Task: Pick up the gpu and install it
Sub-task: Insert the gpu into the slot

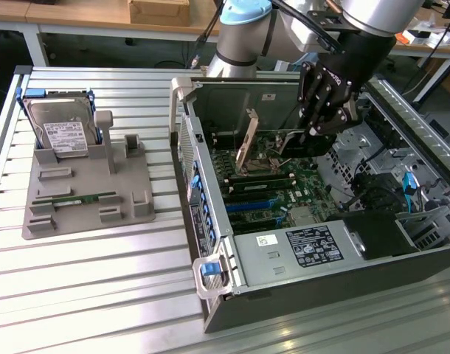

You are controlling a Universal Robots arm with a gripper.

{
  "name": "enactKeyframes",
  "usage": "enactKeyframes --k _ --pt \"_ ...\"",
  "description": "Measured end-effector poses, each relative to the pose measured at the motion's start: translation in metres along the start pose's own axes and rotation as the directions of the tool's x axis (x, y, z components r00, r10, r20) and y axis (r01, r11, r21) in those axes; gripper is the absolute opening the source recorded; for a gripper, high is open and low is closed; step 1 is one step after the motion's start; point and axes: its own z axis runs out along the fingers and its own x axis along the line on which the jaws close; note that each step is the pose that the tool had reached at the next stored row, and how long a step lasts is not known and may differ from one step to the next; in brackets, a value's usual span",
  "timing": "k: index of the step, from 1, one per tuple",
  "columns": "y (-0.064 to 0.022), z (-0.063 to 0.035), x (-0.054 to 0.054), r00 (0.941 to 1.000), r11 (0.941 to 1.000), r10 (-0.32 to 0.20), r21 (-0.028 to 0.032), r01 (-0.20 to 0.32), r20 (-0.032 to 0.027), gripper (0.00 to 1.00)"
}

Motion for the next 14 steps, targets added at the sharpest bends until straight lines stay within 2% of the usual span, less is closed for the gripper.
enactKeyframes --k 6,14 --pt "-0.0002 0.0071 0.005 1.0 1.0 0.0 0.0001 0.0 0.0001 0.26" --pt "-0.0003 0.0112 0.008 1.0 1.0 0.0 0.0 0.0 -0.0001 0.26"
